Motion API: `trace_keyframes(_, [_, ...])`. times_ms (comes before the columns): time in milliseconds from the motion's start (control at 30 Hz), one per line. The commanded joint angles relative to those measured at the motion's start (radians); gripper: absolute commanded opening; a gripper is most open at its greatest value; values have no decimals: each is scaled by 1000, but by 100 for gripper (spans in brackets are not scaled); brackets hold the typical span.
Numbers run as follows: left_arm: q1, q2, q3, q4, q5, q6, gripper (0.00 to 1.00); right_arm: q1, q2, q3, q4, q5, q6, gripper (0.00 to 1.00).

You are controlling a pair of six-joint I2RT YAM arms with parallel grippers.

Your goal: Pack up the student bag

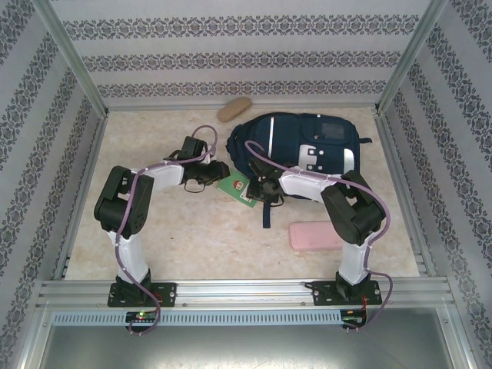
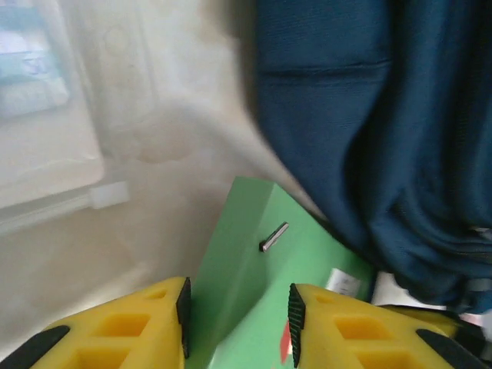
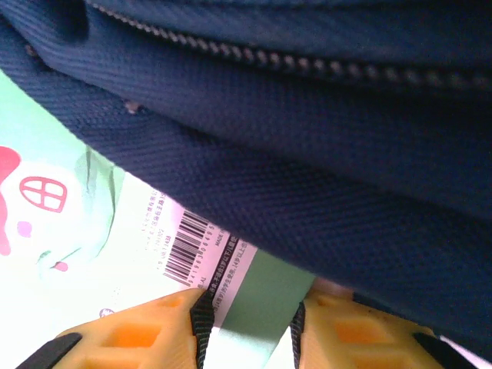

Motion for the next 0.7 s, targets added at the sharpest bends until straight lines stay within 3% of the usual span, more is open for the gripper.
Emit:
trace_keyframes(0, [-69,-95,-1,99,338,-79,38,3,38,-2,89,-33,-9,36])
trace_keyframes(233, [-56,-72,17,-53,357,54,37,-7,18,-5,87,-34,-10,36])
trace_keyframes(333, [-60,-27,75,-221,293,184,37,-9,11,-10,86,-33,-8,36])
trace_keyframes(667, [-114,82,195,-446,170,438,37,-10,3,-16,86,-32,-6,36])
